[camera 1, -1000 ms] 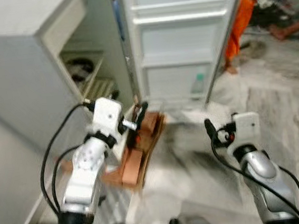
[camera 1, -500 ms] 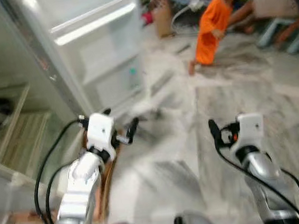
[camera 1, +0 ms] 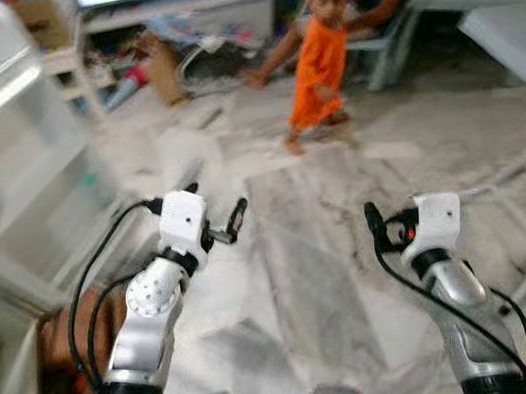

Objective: Restocking fridge

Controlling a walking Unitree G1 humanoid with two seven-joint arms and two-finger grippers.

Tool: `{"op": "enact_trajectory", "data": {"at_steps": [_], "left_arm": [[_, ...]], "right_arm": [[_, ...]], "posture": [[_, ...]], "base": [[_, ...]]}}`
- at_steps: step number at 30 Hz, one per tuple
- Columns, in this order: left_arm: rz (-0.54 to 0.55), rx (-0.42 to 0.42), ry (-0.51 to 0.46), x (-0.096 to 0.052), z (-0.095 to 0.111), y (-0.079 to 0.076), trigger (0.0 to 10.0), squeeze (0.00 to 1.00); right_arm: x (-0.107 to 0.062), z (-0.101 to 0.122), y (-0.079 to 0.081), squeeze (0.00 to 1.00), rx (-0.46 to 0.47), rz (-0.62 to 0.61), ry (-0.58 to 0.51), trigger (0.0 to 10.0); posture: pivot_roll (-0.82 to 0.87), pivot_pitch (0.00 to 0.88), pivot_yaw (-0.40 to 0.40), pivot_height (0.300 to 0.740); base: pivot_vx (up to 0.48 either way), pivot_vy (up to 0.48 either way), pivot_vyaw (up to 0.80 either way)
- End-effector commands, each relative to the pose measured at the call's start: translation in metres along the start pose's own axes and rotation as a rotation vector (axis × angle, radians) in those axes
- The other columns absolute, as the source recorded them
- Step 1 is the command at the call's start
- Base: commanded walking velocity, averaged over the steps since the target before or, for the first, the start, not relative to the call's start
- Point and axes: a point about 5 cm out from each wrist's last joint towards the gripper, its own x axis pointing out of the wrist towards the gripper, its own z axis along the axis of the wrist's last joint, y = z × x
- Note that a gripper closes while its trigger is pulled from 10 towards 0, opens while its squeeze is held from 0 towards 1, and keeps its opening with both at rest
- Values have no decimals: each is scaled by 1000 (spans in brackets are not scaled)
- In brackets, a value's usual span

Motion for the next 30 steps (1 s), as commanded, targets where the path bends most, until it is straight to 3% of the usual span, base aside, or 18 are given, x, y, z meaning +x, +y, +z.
{"op": "enact_trajectory", "data": {"at_steps": [1, 9, 20, 30], "left_arm": [[17, 3, 14, -1, -3, 5, 10000, 0], [18, 13, -4, 7, 1, 3, 10000, 0], [12, 24, -17, 9, 6, 2, 10000, 0], [46, -33, -16, 4, -2, -4, 10000, 0]], "right_arm": [[2, -1, 6, 0, 2, 10, 2, 10000], [8, 5, 8, 0, -1, 10, -22, 10000], [15, 20, 27, 0, 0, 55, -79, 10000], [8, 24, 20, 0, 13, 21, -132, 10000]], "posture": [[-69, 54, 3, 740], [-78, 68, 7, 740], [-98, 104, 15, 740], [-110, 90, 19, 740]], "base": [[454, 0, -800], [474, 0, -800], [480, 0, -800], [469, 0, -785]]}}
